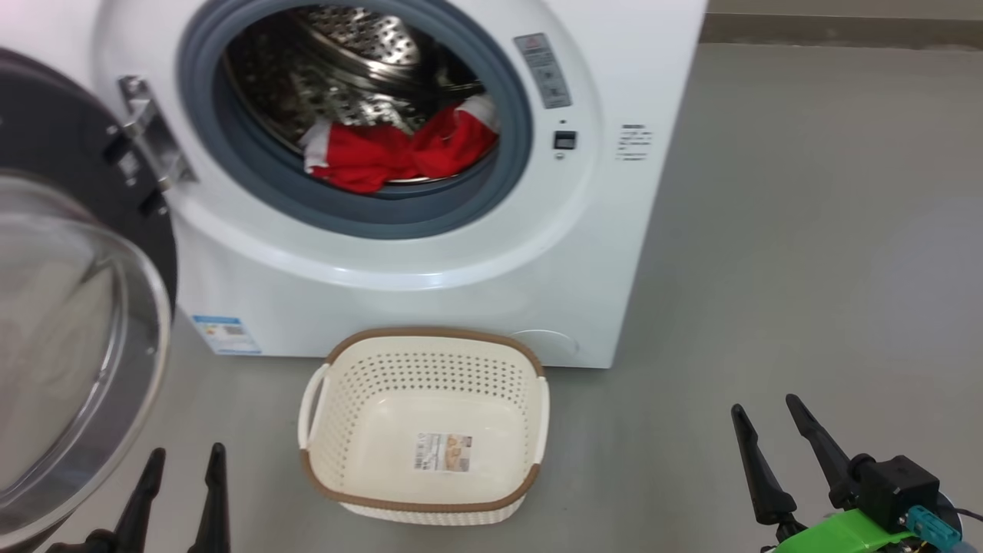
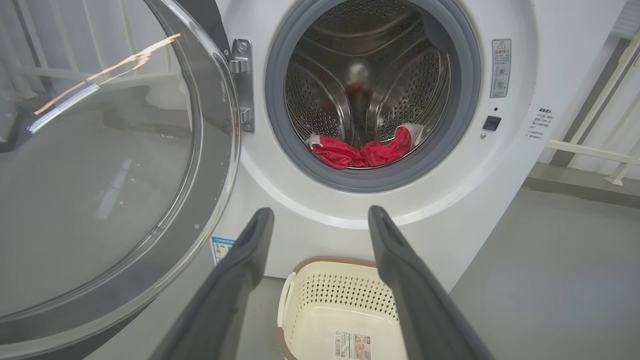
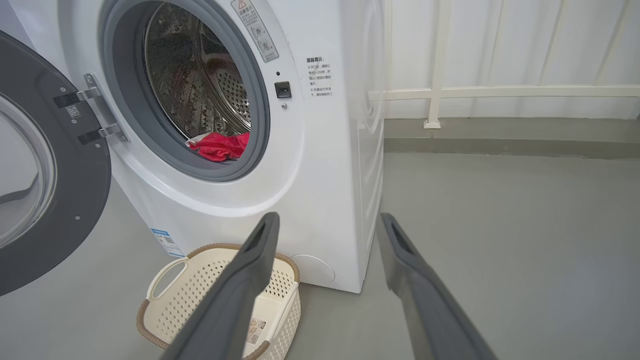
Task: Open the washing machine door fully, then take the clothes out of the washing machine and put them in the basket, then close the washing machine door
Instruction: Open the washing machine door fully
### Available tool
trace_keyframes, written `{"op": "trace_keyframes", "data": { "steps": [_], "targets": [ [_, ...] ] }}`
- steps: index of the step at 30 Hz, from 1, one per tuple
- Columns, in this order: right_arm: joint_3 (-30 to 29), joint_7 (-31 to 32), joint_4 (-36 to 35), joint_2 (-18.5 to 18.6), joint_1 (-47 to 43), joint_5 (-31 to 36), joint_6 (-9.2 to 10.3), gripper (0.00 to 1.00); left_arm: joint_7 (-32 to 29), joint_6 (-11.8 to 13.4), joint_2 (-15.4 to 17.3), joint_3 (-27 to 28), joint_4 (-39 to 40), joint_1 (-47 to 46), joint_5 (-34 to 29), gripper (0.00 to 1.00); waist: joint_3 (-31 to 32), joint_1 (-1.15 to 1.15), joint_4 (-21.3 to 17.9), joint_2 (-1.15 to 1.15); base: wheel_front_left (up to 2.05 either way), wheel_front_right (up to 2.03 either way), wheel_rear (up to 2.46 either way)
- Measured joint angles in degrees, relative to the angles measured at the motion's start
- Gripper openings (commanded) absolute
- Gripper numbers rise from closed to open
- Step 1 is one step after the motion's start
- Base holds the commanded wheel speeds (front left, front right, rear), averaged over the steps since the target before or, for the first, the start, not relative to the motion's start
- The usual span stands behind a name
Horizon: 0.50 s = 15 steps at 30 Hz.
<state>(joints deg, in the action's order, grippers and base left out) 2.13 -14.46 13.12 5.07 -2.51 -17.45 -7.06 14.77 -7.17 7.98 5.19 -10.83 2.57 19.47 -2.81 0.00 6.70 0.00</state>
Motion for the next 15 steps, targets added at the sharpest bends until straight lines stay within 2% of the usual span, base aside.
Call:
{"op": "trace_keyframes", "data": {
  "steps": [15],
  "targets": [
    [-3.0, 0.0, -0.9, -0.3, -1.1, 0.0, 0.0, 1.0, 0.0, 0.0, 0.2, -3.7, 2.1, 1.1, 2.4, 1.0, 0.0, 0.0, -7.8, 0.0, 0.0, 0.0, 0.0]
  ]
}}
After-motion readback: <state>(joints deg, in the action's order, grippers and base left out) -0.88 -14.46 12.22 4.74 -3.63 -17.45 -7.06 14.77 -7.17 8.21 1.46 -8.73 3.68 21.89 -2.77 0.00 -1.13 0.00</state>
